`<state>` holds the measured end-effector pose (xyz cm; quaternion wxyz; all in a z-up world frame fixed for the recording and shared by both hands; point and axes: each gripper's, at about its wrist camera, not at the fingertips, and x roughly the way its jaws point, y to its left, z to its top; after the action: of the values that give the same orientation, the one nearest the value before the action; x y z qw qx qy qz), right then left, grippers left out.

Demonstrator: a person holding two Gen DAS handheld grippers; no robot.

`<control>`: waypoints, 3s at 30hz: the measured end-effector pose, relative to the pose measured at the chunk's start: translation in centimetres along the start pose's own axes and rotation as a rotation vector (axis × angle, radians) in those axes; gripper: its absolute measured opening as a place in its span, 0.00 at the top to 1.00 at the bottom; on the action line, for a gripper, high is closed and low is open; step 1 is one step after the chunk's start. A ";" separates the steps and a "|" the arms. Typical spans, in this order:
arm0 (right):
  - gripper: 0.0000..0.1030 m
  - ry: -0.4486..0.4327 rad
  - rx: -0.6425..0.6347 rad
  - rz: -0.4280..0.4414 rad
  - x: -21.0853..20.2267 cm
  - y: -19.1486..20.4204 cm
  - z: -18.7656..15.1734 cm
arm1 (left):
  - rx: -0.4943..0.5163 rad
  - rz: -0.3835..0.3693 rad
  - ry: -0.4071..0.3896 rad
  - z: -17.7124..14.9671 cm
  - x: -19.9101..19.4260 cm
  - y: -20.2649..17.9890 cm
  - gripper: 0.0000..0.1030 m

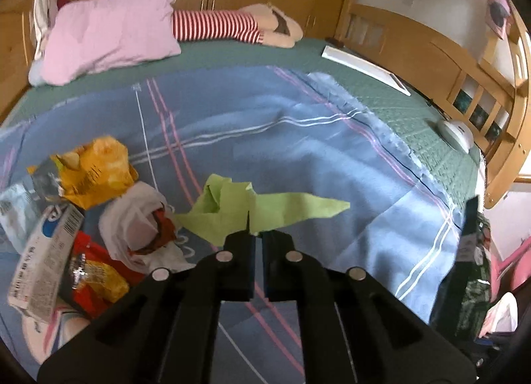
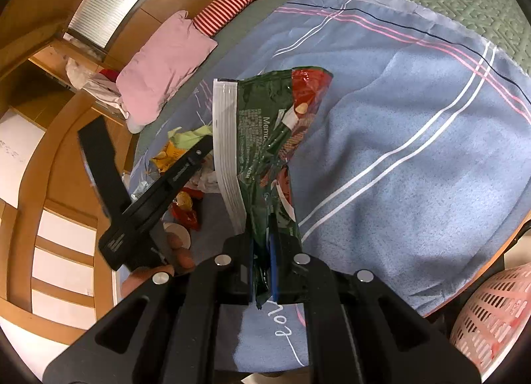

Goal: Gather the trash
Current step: 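Carry the snack bag and green paper over the bin and open both tools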

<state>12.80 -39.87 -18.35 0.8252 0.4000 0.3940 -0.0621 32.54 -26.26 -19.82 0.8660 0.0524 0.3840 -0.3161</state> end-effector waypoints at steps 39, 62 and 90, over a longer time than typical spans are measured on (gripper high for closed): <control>0.92 -0.529 0.000 -0.331 -28.3 -4.8 -13.1 | 0.246 -0.258 -0.219 -8.6 -27.1 -22.1 0.96; 0.92 -0.699 0.146 -0.423 -36.9 -11.1 -19.5 | 0.409 -0.328 -0.119 -16.3 -26.2 -33.6 0.96; 0.90 -0.592 0.143 -0.405 -34.7 -12.6 -18.8 | 0.372 -0.233 -0.187 -15.3 -26.9 -30.5 0.43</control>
<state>-27.37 -42.38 -8.68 0.8446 0.3350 0.2038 -0.3646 -8.70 -31.78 -7.11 0.8308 0.1370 0.2406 -0.4829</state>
